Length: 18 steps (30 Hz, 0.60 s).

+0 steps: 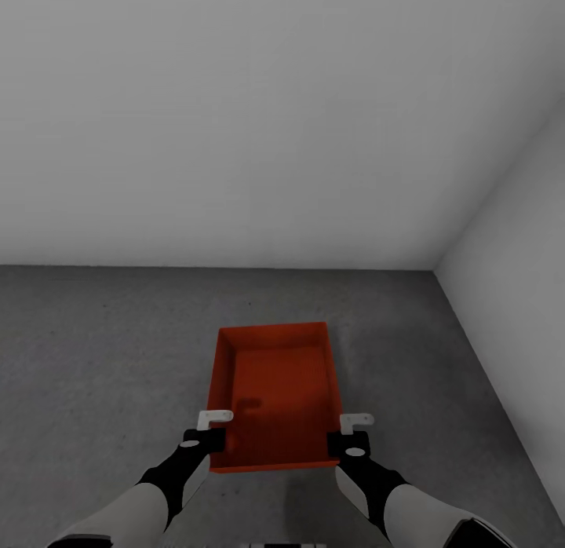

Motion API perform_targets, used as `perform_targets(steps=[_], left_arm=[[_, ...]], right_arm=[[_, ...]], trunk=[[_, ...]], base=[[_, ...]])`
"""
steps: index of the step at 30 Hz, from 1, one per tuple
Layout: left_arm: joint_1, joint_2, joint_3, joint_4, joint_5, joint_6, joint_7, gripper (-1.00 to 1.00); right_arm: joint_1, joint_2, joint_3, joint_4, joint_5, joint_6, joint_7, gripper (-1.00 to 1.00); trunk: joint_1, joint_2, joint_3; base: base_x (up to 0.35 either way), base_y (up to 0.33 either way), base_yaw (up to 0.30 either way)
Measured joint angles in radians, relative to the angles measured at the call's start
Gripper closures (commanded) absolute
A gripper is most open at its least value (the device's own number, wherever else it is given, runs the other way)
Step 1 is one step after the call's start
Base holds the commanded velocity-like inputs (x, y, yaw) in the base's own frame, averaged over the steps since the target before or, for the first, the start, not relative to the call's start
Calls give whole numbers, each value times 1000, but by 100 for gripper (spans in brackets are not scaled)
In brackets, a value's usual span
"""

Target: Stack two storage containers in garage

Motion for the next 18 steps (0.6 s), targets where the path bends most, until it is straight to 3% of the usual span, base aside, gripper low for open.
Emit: perform_targets(steps=[18], left_arm=[[0, -1, 0, 0, 0, 2, 1, 100]], right_arm=[[0, -1, 0, 0, -1, 1, 1, 100]], trunk=[[0, 0, -2]], base=[[0, 0, 0]])
